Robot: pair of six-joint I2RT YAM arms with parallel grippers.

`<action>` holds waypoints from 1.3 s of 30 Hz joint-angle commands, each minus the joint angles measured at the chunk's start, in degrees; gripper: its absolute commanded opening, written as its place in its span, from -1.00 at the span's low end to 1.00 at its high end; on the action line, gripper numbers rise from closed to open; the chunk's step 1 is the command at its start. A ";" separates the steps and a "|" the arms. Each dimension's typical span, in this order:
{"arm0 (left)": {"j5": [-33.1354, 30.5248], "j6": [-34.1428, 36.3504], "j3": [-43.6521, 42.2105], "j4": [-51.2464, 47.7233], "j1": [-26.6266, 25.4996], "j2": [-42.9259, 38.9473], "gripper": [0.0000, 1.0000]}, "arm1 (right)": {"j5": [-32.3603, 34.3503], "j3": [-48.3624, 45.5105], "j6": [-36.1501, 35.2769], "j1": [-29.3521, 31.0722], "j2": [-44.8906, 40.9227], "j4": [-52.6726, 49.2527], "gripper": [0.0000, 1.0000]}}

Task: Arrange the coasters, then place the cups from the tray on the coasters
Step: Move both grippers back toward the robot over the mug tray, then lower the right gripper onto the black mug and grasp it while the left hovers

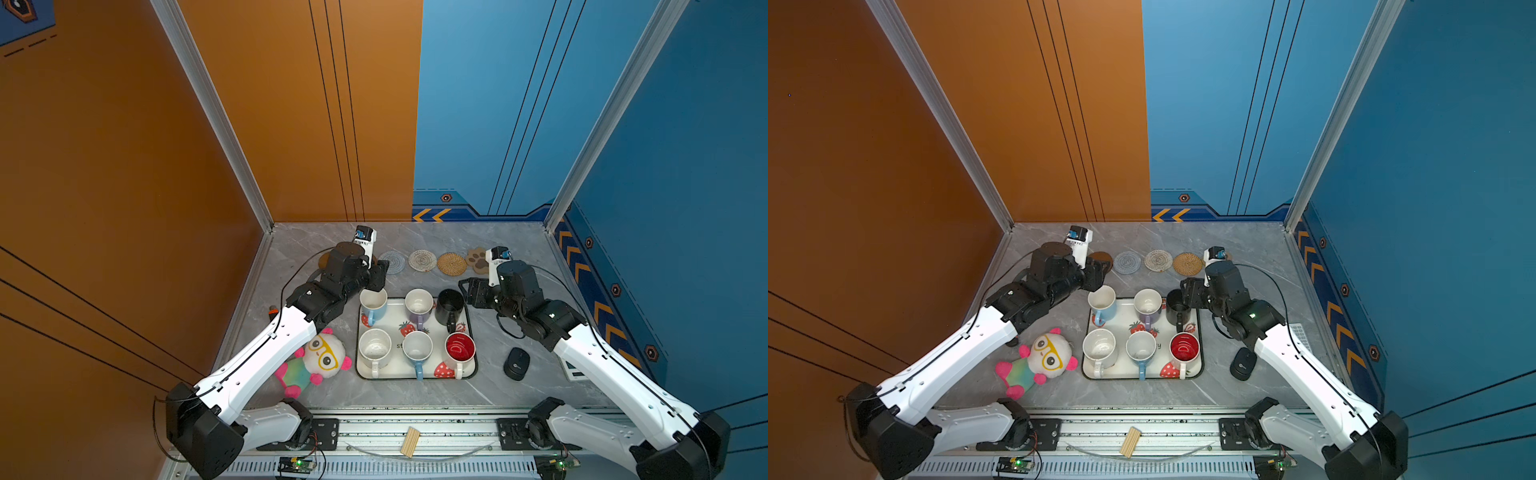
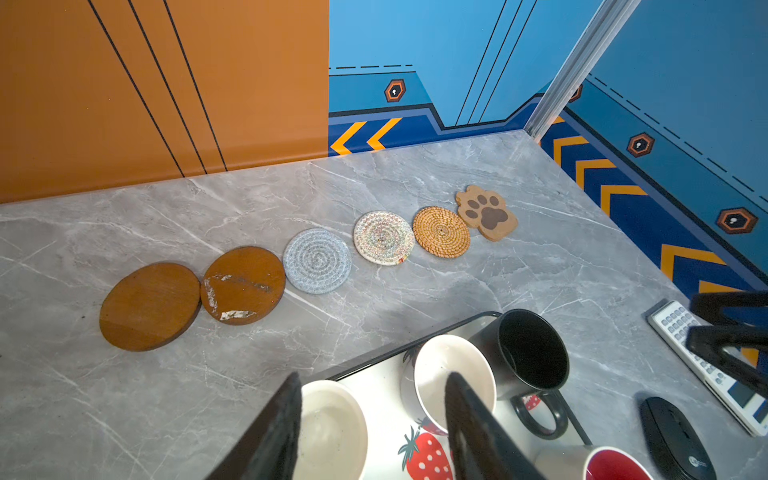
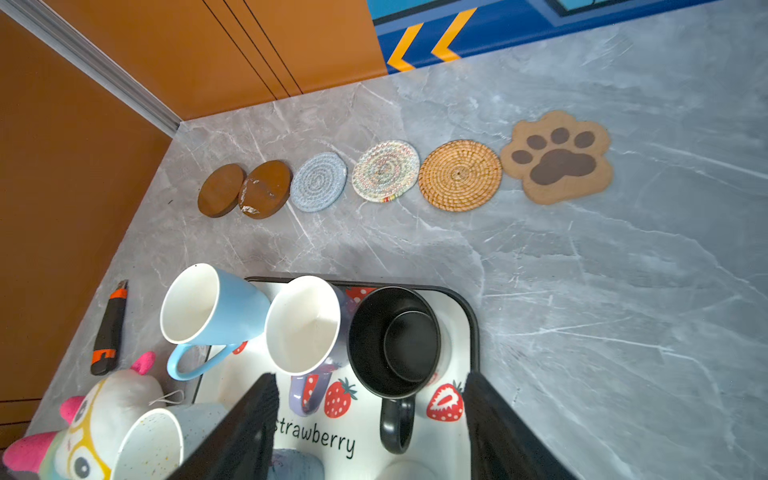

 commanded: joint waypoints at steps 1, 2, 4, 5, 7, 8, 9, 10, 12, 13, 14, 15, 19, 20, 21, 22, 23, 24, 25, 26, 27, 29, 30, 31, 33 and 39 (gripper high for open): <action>-0.31 -0.42 -0.37 -0.62 -0.87 -1.17 0.18 | 6.48 -3.97 -1.18 1.34 -4.66 0.23 0.38; -0.44 -0.35 -0.26 -0.63 -0.91 -1.32 0.20 | 6.81 -5.26 -1.31 1.67 -6.03 1.48 0.41; -1.03 -0.27 -0.03 -0.53 -0.97 -1.69 0.22 | 6.95 -7.12 -1.40 2.23 -8.00 3.20 0.46; -1.54 -0.18 0.06 -0.33 -0.99 -1.86 0.23 | 6.87 -7.71 -1.61 2.50 -8.79 3.79 0.49; -2.36 0.23 0.15 0.32 -1.05 -2.05 0.26 | 6.88 -8.59 -2.13 3.28 -9.60 4.31 0.53; -2.79 0.43 0.21 0.55 -1.02 -2.11 0.27 | 6.81 -8.90 -2.60 3.79 -9.79 4.48 0.56; -3.36 0.70 0.36 0.68 -1.02 -2.06 0.28 | 6.89 -9.36 -3.04 4.44 -9.73 4.66 0.58; -4.17 0.72 0.59 0.77 -1.01 -2.08 0.29 | 7.13 -9.67 -3.39 4.89 -9.69 5.00 0.60; -6.60 0.40 0.36 1.16 -1.11 -2.31 0.29 | 7.39 -10.79 -4.18 6.24 -9.08 6.45 0.67; -7.48 0.07 -0.13 1.65 -1.04 -2.61 0.30 | 7.39 -11.25 -4.49 6.60 -8.74 7.19 0.69; -8.46 -0.40 -1.22 2.64 -1.17 -3.12 0.30 | 7.46 -11.74 -4.69 7.08 -8.35 8.19 0.71; -9.27 -1.24 -2.73 4.01 -1.25 -3.84 0.30 | 7.49 -12.14 -4.87 7.51 -7.96 9.01 0.72; -9.29 -4.67 -10.87 11.02 -1.75 -7.73 0.30 | 7.13 -12.75 -5.03 8.65 -6.52 9.76 0.74; -8.96 -5.10 -12.55 12.25 -1.87 -8.72 0.31 | 7.25 -12.81 -4.92 8.82 -6.23 9.43 0.75; -8.76 -5.42 -13.74 12.78 -1.88 -9.51 0.31 | 7.35 -12.79 -4.87 8.87 -6.11 9.04 0.76; -8.77 -5.53 -14.19 12.82 -1.87 -10.09 0.31 | 7.27 -12.78 -4.87 8.96 -5.86 8.73 0.77; -9.00 -5.54 -14.57 12.65 -1.91 -10.60 0.31 | 7.25 -12.78 -4.75 8.96 -5.56 8.36 0.78; -9.26 -5.54 -14.75 12.39 -1.95 -10.98 0.32 | 7.29 -12.62 -4.61 9.03 -5.21 7.93 0.78; -9.44 -5.54 -14.83 12.21 -2.01 -11.19 0.32 | 7.32 -12.62 -4.48 9.09 -4.95 7.57 0.78; -9.45 -5.54 -15.00 12.20 -1.97 -11.39 0.32 | 7.33 -12.53 -4.28 9.18 -4.57 7.00 0.78; -9.45 -5.54 -15.32 12.20 -2.05 -11.46 0.33 | 7.45 -12.41 -4.05 9.23 -4.24 6.38 0.78; -9.45 -5.54 -15.24 12.20 -2.12 -11.38 0.34 | 7.59 -12.25 -3.91 9.23 -3.84 5.19 0.78; -9.49 -5.54 -15.25 12.16 -2.23 -11.30 0.36 | 7.74 -12.21 -3.75 9.23 -3.75 4.71 0.78; -9.61 -5.49 -15.21 12.20 -2.32 -11.25 0.38 | 8.00 -12.20 -3.65 9.23 -3.81 4.24 0.78; -9.67 -5.45 -15.45 12.20 -2.41 -11.13 0.39 | 8.53 -12.12 -3.54 9.23 -4.07 3.72 0.78; -9.80 -5.10 -15.25 12.20 -2.54 -10.56 0.44 | 10.61 -11.89 -2.78 9.23 -4.58 1.69 0.78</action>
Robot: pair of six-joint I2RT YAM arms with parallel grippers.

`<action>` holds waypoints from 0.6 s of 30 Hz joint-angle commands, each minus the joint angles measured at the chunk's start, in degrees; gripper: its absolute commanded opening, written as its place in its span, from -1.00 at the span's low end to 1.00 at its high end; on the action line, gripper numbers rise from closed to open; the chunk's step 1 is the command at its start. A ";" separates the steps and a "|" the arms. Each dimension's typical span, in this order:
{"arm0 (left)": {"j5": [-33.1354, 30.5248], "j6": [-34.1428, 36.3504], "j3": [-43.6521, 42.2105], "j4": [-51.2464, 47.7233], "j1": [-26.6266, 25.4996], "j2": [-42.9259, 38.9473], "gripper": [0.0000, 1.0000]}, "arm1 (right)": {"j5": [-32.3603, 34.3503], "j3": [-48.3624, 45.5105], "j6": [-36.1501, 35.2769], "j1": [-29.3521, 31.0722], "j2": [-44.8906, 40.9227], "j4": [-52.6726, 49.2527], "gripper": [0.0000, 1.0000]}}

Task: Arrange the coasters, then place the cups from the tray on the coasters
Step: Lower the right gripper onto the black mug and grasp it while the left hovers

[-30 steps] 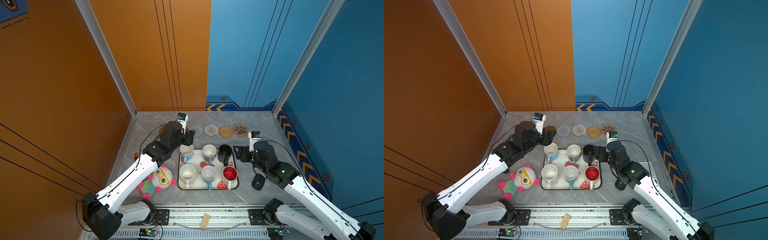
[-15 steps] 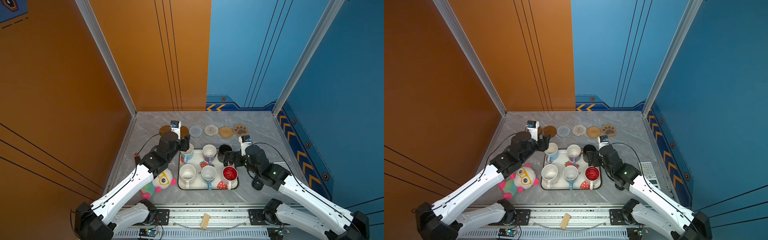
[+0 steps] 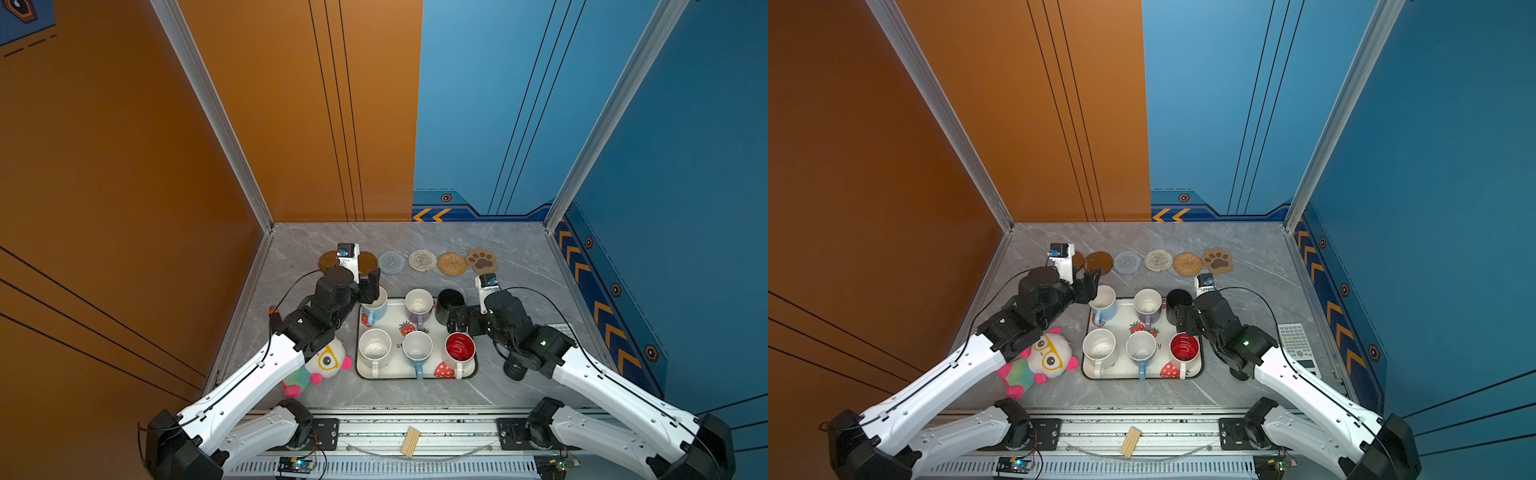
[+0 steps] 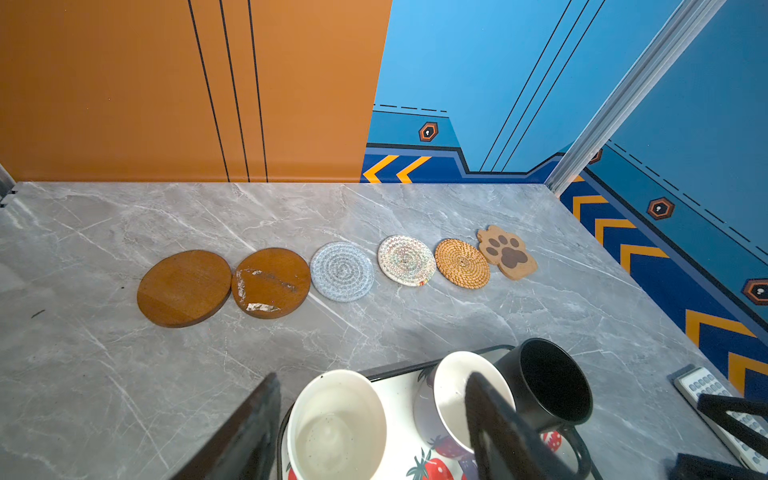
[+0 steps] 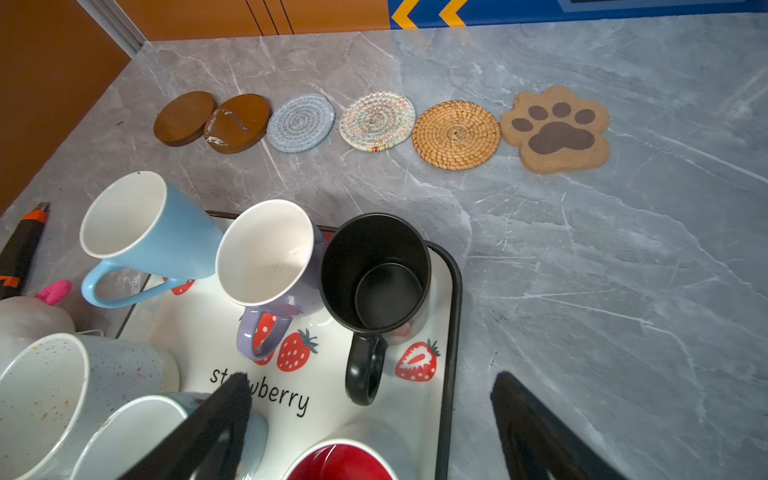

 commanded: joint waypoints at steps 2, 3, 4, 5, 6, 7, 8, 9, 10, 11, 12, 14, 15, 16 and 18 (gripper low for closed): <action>-0.99 -0.05 -0.41 1.23 -0.68 0.34 0.48 | 3.22 0.57 1.29 0.37 -0.11 -3.68 0.78; -1.00 0.04 -0.40 1.23 -0.70 0.49 0.50 | 3.29 0.73 1.41 0.37 0.24 -4.07 0.79; -0.97 0.04 -0.34 1.23 -0.70 0.69 0.51 | 3.29 0.97 1.63 0.37 0.67 -4.48 0.79; -0.91 0.04 -0.19 1.23 -0.70 0.97 0.53 | 3.24 1.24 1.73 0.37 1.18 -4.93 0.79; -0.78 0.04 -0.27 1.30 -0.71 1.05 0.54 | 3.13 1.50 1.87 0.37 1.69 -5.34 0.79; -0.66 0.04 -0.17 1.40 -0.78 1.23 0.56 | 3.01 1.78 1.98 0.29 2.24 -5.77 0.79; -0.64 0.04 -0.17 1.40 -0.78 1.51 0.57 | 2.84 2.10 2.07 0.20 2.81 -6.21 0.79; -0.56 0.04 -0.18 1.40 -0.86 1.58 0.59 | 2.72 2.45 2.09 0.11 3.38 -6.50 0.79; -0.56 0.12 -0.15 1.40 -0.81 1.60 0.60 | 2.64 2.62 2.18 0.03 3.87 -6.76 0.79; -0.56 0.13 -0.18 1.40 -0.85 1.60 0.61 | 2.40 2.76 2.26 -0.06 4.42 -6.90 0.79; -0.56 0.13 -0.18 1.40 -0.89 1.65 0.62 | 2.20 2.90 2.34 -0.14 4.86 -6.91 0.79; 0.13 0.34 -0.23 1.40 -0.84 1.60 0.64 | 1.93 2.96 2.61 -0.24 5.67 -6.91 0.79; 0.54 0.48 -0.18 1.40 -0.87 1.60 0.66 | 1.62 3.09 2.75 -0.33 6.08 -6.91 0.79; 0.67 0.57 -0.22 1.40 -0.92 1.60 0.67 | 1.22 3.18 2.87 -0.41 6.49 -6.91 0.79; 0.67 0.63 -0.32 1.57 -0.99 1.71 0.69 | 0.57 3.46 2.97 -0.50 7.18 -6.91 0.79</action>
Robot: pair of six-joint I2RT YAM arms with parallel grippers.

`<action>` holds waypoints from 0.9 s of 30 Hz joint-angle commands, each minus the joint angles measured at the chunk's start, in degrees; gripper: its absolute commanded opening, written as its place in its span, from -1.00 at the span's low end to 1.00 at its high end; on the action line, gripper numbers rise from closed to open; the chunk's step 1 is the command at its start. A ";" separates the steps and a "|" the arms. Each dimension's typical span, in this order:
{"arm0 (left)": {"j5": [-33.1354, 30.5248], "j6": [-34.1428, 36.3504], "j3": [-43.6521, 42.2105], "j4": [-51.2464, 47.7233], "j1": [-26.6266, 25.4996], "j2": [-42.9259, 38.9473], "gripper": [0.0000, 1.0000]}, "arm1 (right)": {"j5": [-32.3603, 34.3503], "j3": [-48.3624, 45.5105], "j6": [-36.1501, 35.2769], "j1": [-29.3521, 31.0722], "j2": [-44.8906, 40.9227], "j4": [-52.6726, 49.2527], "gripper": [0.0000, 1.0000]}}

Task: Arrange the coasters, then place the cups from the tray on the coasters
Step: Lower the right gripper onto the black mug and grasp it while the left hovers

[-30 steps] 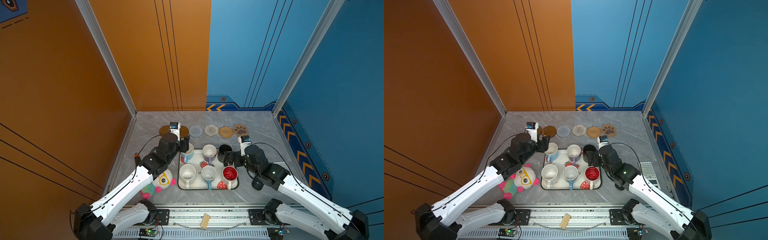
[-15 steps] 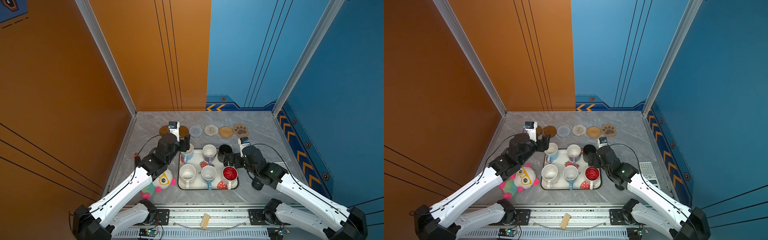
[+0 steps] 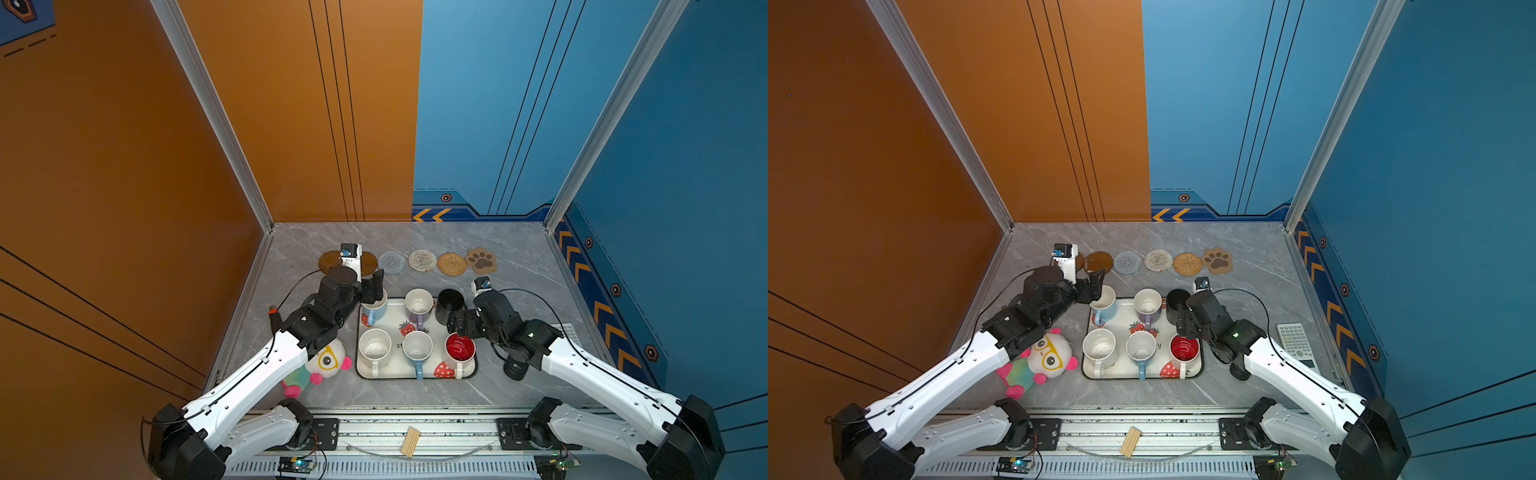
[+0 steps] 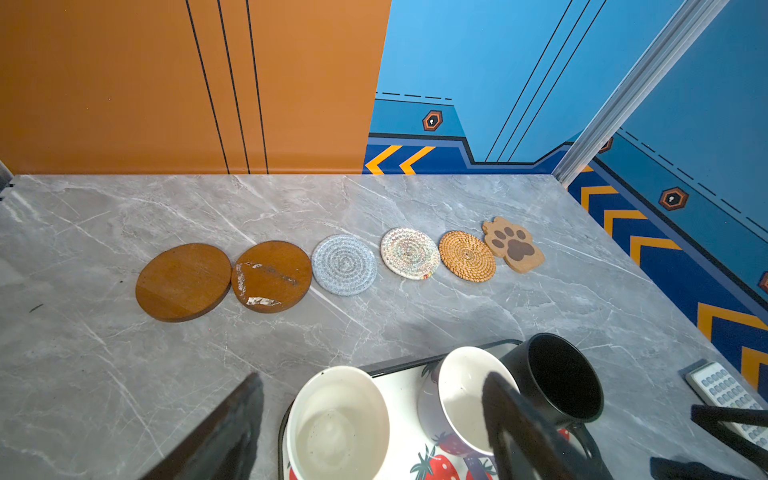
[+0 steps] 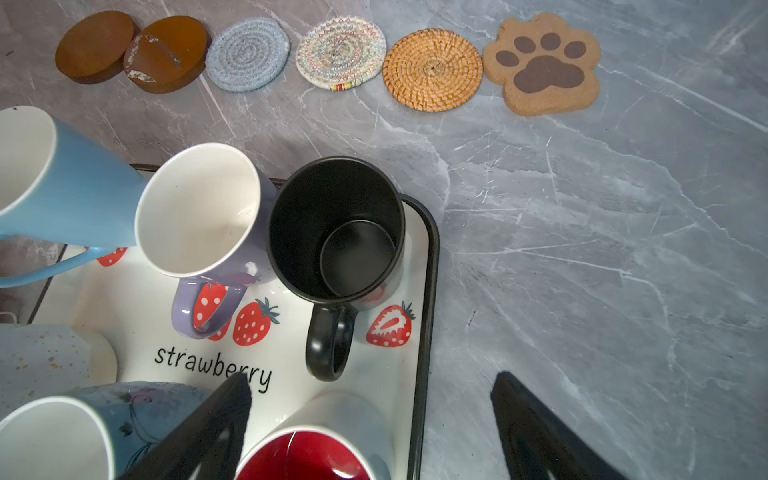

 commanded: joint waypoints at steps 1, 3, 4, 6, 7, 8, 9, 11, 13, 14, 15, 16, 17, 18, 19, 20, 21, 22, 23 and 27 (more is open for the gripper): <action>0.79 0.59 -0.43 1.60 -0.70 0.23 0.70 | -0.73 2.12 1.18 -0.37 1.14 -1.93 0.79; 0.58 0.59 -0.51 1.71 -0.76 0.49 0.71 | -0.91 2.26 1.18 -0.46 1.63 -1.93 0.79; 0.66 0.68 -0.66 1.79 -0.71 0.61 0.71 | -0.99 2.32 1.18 -0.46 1.89 -1.93 0.79; 0.56 0.68 -0.52 1.80 -0.73 0.96 0.71 | -1.08 2.21 1.27 -0.63 2.33 -1.93 0.79; 0.56 0.76 -0.57 1.80 -0.71 1.12 0.78 | -1.31 2.25 1.27 -0.71 2.52 -1.93 0.79; 0.57 0.85 -0.56 1.80 -0.79 1.21 0.81 | -1.43 2.23 1.27 -0.80 2.78 -1.93 0.79; 0.56 0.85 -0.62 1.84 -0.83 1.30 0.83 | -1.47 2.28 1.35 -0.88 2.94 -1.97 0.79; 0.43 0.94 -0.57 1.93 -0.77 1.54 0.86 | -1.67 2.22 1.42 -1.05 3.36 -2.01 0.79; 0.39 1.02 -0.50 1.97 -0.79 1.72 0.88 | -1.79 2.22 1.53 -1.17 3.90 -2.04 0.79; 0.39 1.03 -0.49 1.98 -0.84 1.83 0.89 | -1.93 2.30 1.53 -1.25 4.08 -2.09 0.79; 0.30 1.07 -0.55 1.97 -0.75 1.87 0.90 | -2.04 2.38 1.57 -1.34 4.36 -2.10 0.79; 0.28 1.12 -0.58 1.98 -0.81 1.83 0.91 | -2.11 2.43 1.62 -1.38 4.52 -2.10 0.79; 0.21 1.12 -0.59 1.98 -0.83 1.80 0.92 | -2.06 2.39 1.66 -1.42 4.68 -2.10 0.79; 0.13 1.12 -0.63 1.93 -0.93 1.85 0.93 | -2.08 2.39 1.71 -1.43 4.89 -2.05 0.79; 0.13 1.12 -0.58 1.89 -0.83 1.83 0.93 | -2.06 2.42 1.74 -1.43 4.89 -2.02 0.79; 0.04 1.12 -0.65 1.89 -0.81 1.78 0.94 | -2.09 2.48 1.80 -1.48 4.97 -2.06 0.79; 0.04 1.14 -0.66 1.89 -0.75 1.74 0.94 | -2.10 2.52 1.88 -1.51 5.08 -2.08 0.80; 0.06 1.12 -0.75 1.83 -0.79 1.73 0.95 | -2.09 2.40 1.88 -1.52 5.10 -2.10 0.80; -0.01 1.12 -0.78 1.91 -0.81 1.67 0.95 | -2.13 2.40 1.88 -1.52 5.08 -2.06 0.80; -0.05 1.12 -0.84 1.88 -0.79 1.56 0.96 | -2.16 2.39 2.06 -1.56 5.15 -2.19 0.80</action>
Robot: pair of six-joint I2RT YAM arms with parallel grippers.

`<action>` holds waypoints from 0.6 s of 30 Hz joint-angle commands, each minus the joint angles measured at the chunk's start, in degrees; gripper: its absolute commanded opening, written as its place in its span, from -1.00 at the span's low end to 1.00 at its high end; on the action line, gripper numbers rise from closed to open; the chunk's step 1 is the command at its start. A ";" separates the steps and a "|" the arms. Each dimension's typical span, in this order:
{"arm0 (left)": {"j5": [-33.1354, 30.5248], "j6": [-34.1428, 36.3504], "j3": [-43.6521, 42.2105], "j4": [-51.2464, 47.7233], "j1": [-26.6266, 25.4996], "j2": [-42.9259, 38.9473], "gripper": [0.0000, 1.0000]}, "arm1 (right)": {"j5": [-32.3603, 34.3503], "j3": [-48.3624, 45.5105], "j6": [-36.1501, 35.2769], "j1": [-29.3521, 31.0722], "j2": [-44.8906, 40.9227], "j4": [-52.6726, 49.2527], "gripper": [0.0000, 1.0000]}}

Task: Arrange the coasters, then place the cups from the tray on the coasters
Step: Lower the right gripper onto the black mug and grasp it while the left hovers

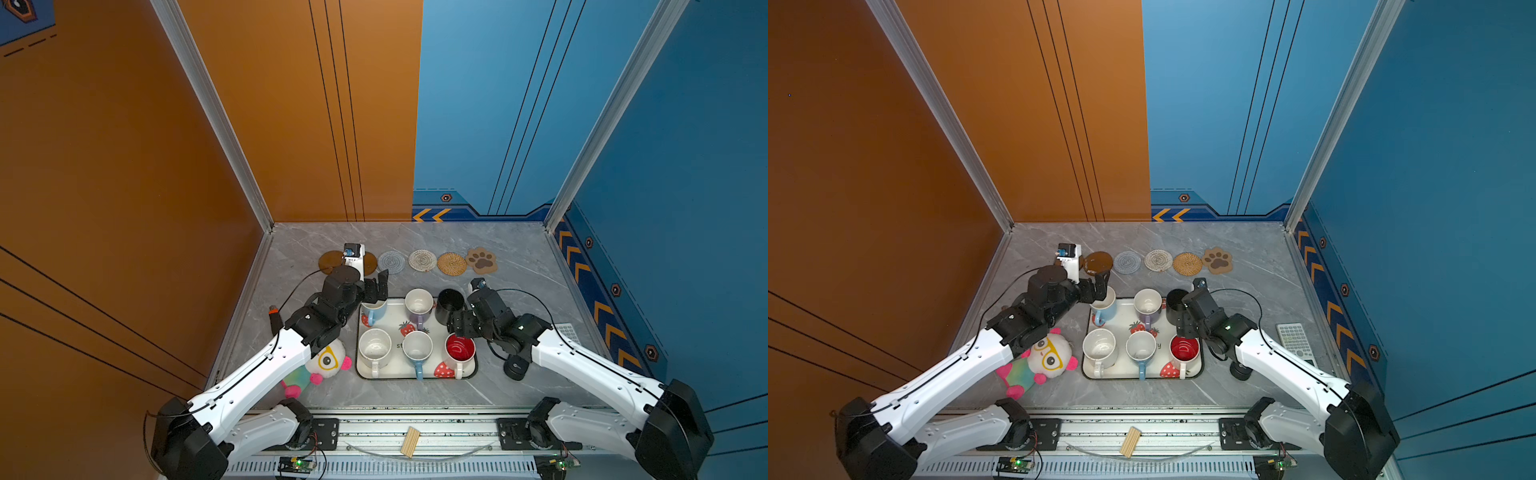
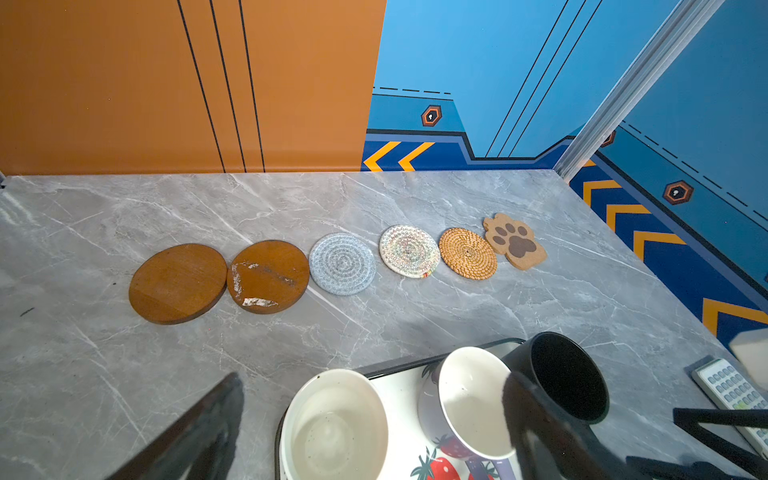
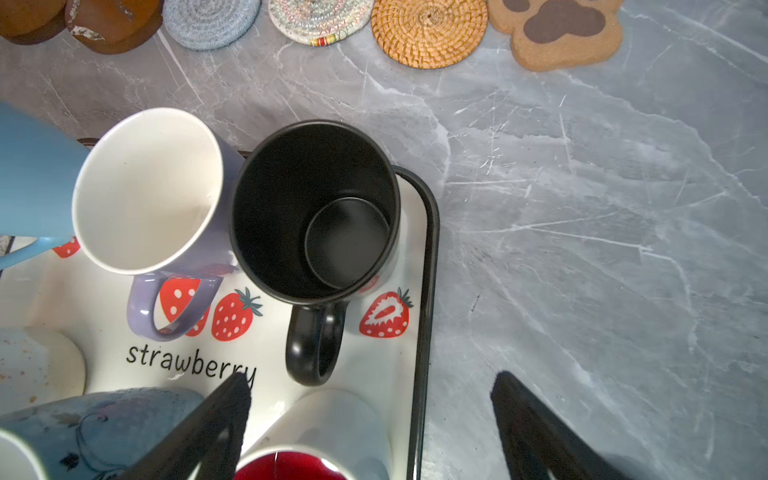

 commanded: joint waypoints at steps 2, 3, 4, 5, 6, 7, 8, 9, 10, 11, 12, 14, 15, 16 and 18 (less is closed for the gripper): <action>0.07 0.68 -0.78 0.75 -0.62 -0.10 0.96 | -0.51 1.63 0.93 -0.21 0.52 -1.58 0.80; 0.04 0.68 -0.82 0.75 -0.66 -0.15 0.96 | -0.53 1.63 0.97 -0.20 0.51 -1.64 0.80; 0.04 0.68 -0.82 0.75 -0.68 -0.16 0.96 | -0.52 1.63 0.97 -0.21 0.51 -1.67 0.80; 0.04 0.68 -0.80 0.75 -0.72 -0.20 0.96 | -0.59 1.68 0.97 -0.18 0.56 -1.74 0.80; 0.04 0.68 -0.90 0.75 -0.71 -0.23 0.96 | -0.54 1.67 0.99 -0.22 0.53 -1.83 0.80; 0.04 0.68 -0.81 0.75 -0.64 -0.26 0.97 | -0.54 1.75 1.05 -0.28 0.51 -1.92 0.80; -0.03 0.72 -0.86 0.54 -0.69 -0.17 0.97 | -0.47 1.72 1.06 -0.27 0.51 -2.08 0.80; -0.05 0.84 -0.73 0.13 -0.68 -0.12 0.97 | -0.44 1.73 1.13 -0.29 0.52 -2.35 0.80; -0.33 1.06 -0.50 -0.54 -0.73 -0.01 0.98 | -0.29 1.79 1.23 -0.29 0.51 -2.60 0.80; -0.84 1.41 -0.08 -1.71 -0.67 0.16 0.98 | -0.17 1.80 1.23 -0.33 0.60 -2.91 0.80; -1.60 1.83 0.27 -3.15 -0.68 0.32 0.98 | -0.01 1.72 1.36 -0.36 0.76 -3.11 0.80; -3.39 2.67 1.23 -6.99 -0.68 0.88 0.99 | 0.15 1.76 1.73 -0.36 1.24 -3.58 0.80; -4.54 3.14 1.61 -8.77 -0.68 1.19 0.99 | 0.17 1.94 1.97 -0.38 1.54 -3.76 0.80; -5.42 3.43 1.94 -9.76 -0.69 1.46 0.99 | 0.15 1.98 2.05 -0.32 1.86 -3.86 0.80; -7.36 4.09 2.01 -10.71 -0.60 2.14 1.00 | 0.23 1.90 2.37 -0.37 2.64 -3.95 0.80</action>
